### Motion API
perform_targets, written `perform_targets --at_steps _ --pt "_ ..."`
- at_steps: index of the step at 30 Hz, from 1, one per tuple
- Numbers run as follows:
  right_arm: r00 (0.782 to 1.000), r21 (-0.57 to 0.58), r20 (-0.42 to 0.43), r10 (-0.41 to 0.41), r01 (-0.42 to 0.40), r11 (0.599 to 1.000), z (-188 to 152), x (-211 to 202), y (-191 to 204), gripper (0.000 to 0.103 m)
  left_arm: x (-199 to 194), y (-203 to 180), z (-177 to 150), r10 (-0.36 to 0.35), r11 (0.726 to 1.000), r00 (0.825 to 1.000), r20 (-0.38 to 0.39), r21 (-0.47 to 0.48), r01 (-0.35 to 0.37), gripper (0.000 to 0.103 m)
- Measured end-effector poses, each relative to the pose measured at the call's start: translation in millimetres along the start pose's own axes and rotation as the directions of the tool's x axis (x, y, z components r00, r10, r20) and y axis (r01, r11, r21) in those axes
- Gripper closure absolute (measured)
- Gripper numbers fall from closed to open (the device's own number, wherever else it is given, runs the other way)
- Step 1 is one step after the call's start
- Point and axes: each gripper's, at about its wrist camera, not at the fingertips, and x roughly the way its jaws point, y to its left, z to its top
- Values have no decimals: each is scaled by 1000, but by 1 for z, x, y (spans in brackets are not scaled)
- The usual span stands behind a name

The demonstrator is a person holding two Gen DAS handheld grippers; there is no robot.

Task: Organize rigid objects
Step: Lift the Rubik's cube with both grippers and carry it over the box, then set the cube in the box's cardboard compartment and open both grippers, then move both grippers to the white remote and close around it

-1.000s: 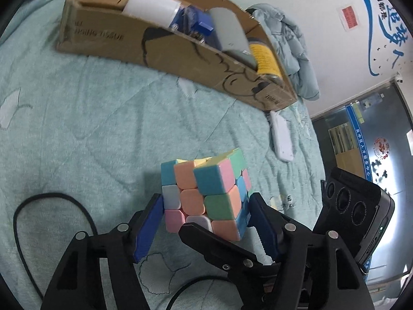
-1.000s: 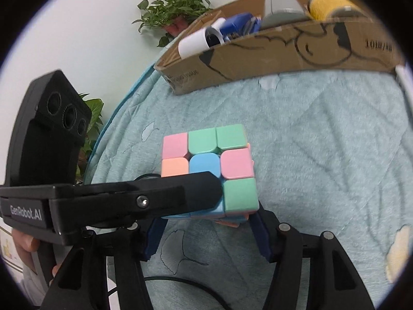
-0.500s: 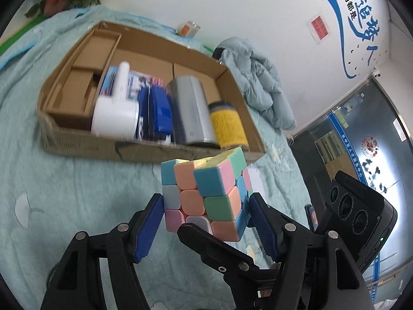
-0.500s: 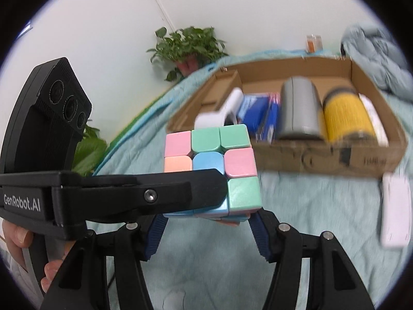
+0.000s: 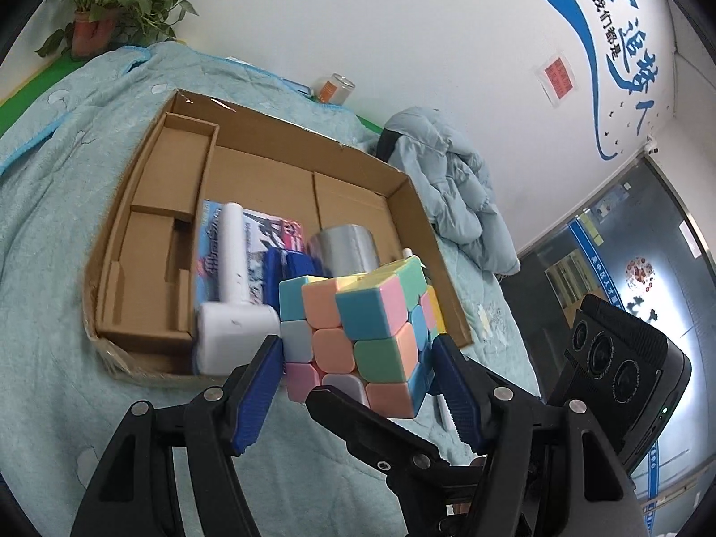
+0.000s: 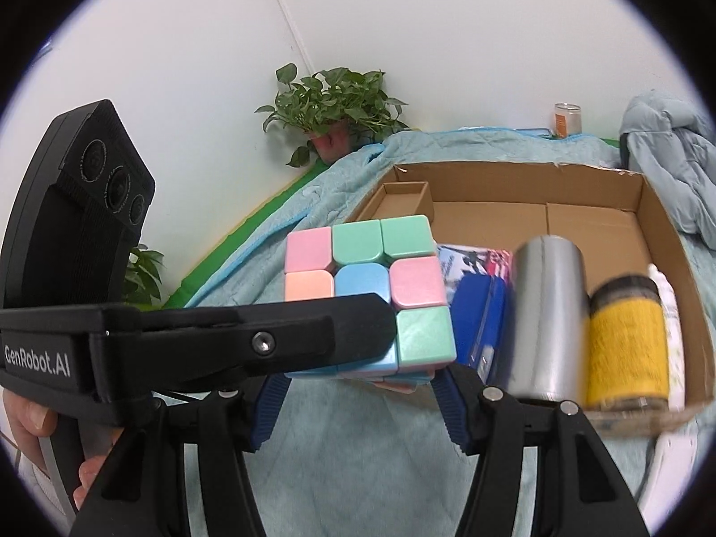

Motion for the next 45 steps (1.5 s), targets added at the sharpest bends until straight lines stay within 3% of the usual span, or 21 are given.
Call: perform_targets --at_steps 18,25,29,33,38,42,45 --pt "983 6 -153 103 -103 995 46 112 20 44 -3 124 56 94 981 996 5 -173 -92 38" --pt "969 69 -213 123 -110 992 49 144 14 43 16 151 69 122 972 992 -45 -199 -128 38" --pt "958 37 -261 119 -114 993 47 153 15 42 23 155 76 161 962 985 -65 -213 -172 39" --pt "967 28 -230 112 -109 994 42 134 6 34 14 148 81 165 967 986 -14 -193 -164 28" --pt "987 36 -155 51 -46 998 28 88 -14 32 -5 114 75 261 963 962 84 -91 -253 17" --pt "995 38 -99 15 -11 999 8 52 -24 25 -16 81 59 330 942 926 182 -8 -334 1" --pt "996 62 -73 -42 47 997 -10 31 -37 23 -19 53 46 366 918 901 230 71 -391 1"
